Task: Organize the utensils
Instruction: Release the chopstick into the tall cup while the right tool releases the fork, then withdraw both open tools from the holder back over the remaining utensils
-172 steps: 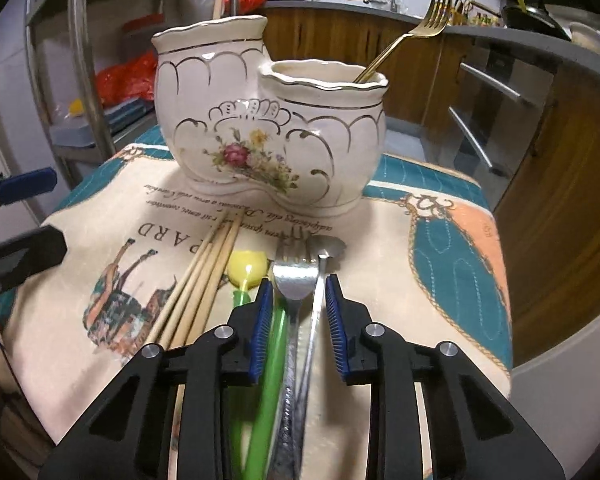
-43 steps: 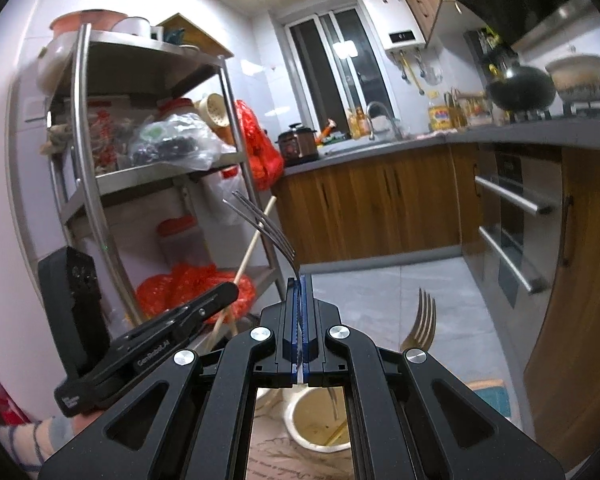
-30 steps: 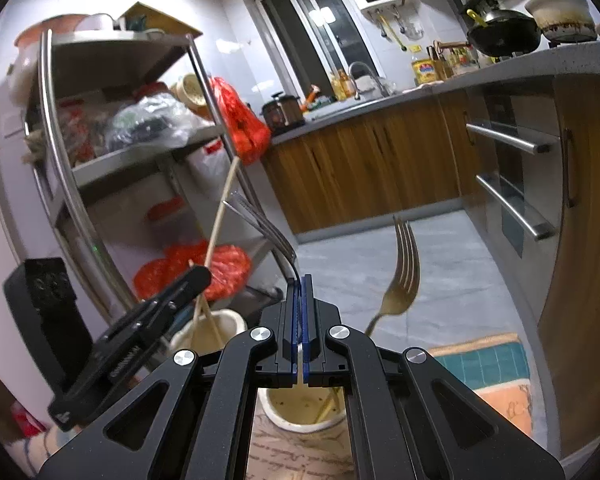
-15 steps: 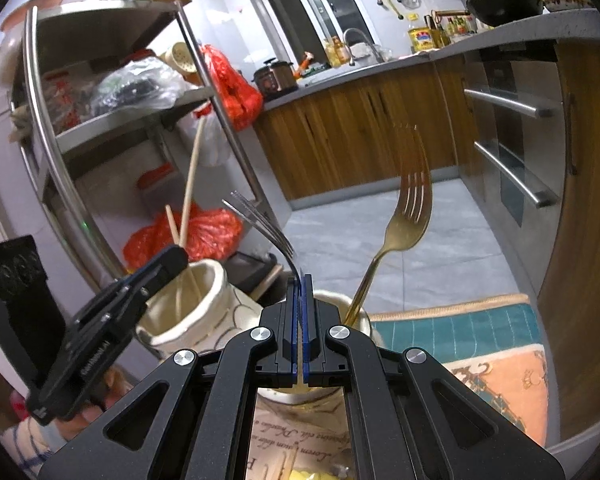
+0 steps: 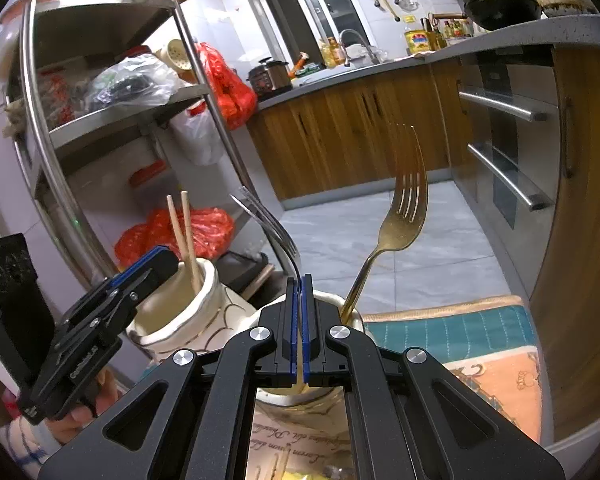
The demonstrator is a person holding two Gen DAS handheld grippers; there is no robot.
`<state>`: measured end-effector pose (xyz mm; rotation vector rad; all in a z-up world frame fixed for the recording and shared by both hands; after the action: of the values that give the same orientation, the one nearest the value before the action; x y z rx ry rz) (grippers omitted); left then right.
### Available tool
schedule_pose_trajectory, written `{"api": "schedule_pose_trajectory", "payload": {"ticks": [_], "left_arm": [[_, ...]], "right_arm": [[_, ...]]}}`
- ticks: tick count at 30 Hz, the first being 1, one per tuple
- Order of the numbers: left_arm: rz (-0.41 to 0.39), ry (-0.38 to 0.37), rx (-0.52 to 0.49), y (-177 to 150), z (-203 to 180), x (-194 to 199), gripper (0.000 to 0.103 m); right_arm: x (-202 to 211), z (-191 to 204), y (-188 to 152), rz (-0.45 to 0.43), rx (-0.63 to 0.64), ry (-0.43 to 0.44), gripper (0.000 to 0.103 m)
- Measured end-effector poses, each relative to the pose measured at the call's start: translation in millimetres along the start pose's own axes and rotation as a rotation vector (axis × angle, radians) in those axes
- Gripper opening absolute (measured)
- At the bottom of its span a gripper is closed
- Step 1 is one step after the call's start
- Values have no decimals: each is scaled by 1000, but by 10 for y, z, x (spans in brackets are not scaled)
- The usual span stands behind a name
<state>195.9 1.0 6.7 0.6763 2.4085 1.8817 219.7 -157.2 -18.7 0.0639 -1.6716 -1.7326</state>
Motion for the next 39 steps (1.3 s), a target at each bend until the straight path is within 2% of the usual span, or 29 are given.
{"api": "schedule_pose_trajectory", "payload": {"ticks": [5, 11, 14, 17, 18, 21, 23, 25, 28, 31, 39], "left_arm": [[-3, -7, -7, 0, -29, 32, 24], [-17, -6, -11, 32, -55, 110, 33], [-24, -3, -9, 69, -61, 168, 35], [-38, 2, -10, 107, -71, 254, 47], [-43, 2, -9, 116, -79, 287, 51], [-52, 1, 0, 147, -94, 413, 57], [-59, 1, 7, 160, -103, 490, 65], [-71, 0, 13, 173, -106, 599, 74], [-87, 9, 19, 169, -114, 735, 88], [-99, 24, 23, 122, -136, 851, 97], [-102, 51, -36, -51, -309, 1121, 97]], "right_arm": [[14, -13, 10, 3, 2, -8, 4], [90, 13, 33, -12, 10, -1, 15], [188, 30, 50, -34, 20, -9, 30], [296, 44, 77, -56, 24, -15, 38], [335, 51, 86, -66, 26, -21, 45], [448, 67, 102, -93, 28, -30, 57], [512, 84, 113, -102, 39, -38, 66], [595, 103, 115, -124, 45, -36, 86], [718, 128, 90, -155, 47, -36, 96], [855, 140, 79, -191, 57, -59, 98], [1076, 152, -51, -205, 83, -125, 98]]}}
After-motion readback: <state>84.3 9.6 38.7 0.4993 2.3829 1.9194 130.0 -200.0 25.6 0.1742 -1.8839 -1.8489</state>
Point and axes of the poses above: each gripper's, at about its wrist camera, not at the fingertips, and x roughly against the way its jaws point, z to its left, y to its top, the point moved 5 cm from there along -x, roughly the way its jaws point, and after that the axes turned 13 degrees about x, right-handed, at the moved point
